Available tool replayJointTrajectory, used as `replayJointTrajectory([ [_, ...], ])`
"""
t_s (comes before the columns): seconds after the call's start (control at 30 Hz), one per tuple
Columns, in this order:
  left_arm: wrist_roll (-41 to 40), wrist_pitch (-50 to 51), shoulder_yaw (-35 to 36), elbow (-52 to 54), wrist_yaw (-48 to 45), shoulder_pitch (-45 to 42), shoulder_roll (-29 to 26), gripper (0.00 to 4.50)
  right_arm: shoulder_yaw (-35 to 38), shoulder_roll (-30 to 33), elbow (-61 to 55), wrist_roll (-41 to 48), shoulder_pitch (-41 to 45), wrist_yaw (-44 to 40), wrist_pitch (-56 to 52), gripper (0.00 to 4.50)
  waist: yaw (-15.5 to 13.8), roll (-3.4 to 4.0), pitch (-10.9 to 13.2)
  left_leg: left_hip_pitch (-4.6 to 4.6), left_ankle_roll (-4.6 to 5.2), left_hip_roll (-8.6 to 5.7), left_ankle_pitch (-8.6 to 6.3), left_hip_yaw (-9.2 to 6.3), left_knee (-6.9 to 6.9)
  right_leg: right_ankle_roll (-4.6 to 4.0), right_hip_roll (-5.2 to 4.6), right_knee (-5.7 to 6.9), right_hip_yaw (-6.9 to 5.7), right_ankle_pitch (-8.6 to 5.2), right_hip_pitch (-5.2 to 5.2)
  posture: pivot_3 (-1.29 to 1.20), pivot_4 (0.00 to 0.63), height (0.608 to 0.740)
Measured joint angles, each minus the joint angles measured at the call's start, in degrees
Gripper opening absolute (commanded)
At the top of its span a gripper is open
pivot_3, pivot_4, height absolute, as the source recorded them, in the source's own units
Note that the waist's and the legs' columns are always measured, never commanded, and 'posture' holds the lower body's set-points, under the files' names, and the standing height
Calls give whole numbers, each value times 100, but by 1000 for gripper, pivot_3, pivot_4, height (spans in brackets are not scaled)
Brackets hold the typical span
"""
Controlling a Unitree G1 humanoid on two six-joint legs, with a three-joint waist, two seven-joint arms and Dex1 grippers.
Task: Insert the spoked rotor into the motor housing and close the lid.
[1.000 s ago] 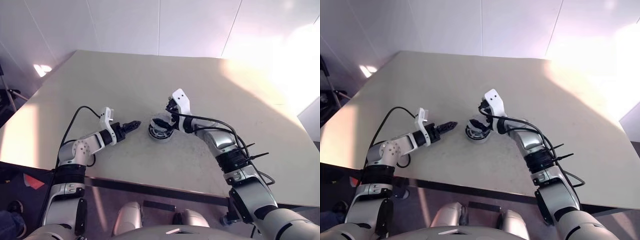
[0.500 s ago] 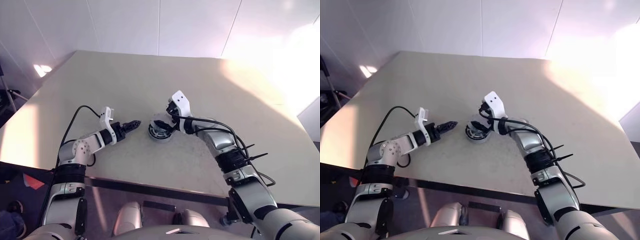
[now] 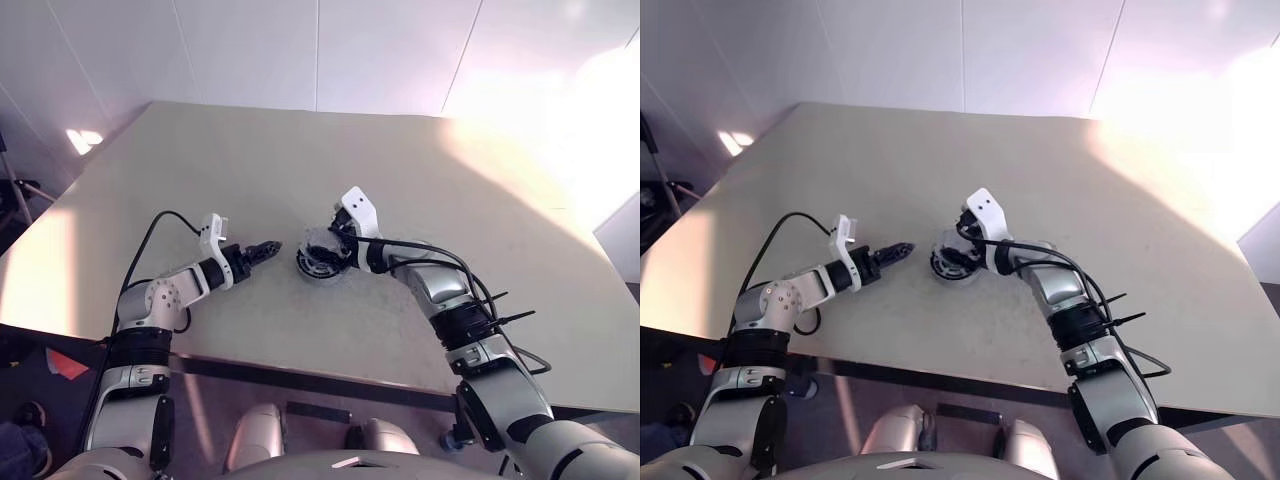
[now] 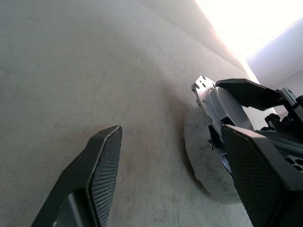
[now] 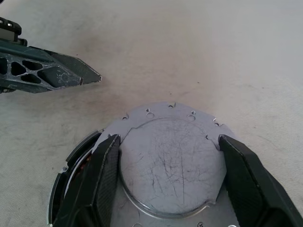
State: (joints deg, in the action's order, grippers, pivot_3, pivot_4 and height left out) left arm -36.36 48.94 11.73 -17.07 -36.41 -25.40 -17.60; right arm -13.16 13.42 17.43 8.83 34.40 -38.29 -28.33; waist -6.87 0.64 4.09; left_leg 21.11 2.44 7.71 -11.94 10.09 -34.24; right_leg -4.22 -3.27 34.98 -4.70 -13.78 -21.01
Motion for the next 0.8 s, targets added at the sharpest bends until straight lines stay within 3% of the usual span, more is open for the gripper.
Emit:
replayJointTrajectory([
  [0.8, 9, 0, 0, -1, 23, 0, 0, 3528, -83, 408, -335, 41, -285, -930, 303, 3146, -17, 0, 0, 6, 5, 0, -2, 0, -3, 0, 0, -1, 0, 0, -2, 0, 0, 740],
])
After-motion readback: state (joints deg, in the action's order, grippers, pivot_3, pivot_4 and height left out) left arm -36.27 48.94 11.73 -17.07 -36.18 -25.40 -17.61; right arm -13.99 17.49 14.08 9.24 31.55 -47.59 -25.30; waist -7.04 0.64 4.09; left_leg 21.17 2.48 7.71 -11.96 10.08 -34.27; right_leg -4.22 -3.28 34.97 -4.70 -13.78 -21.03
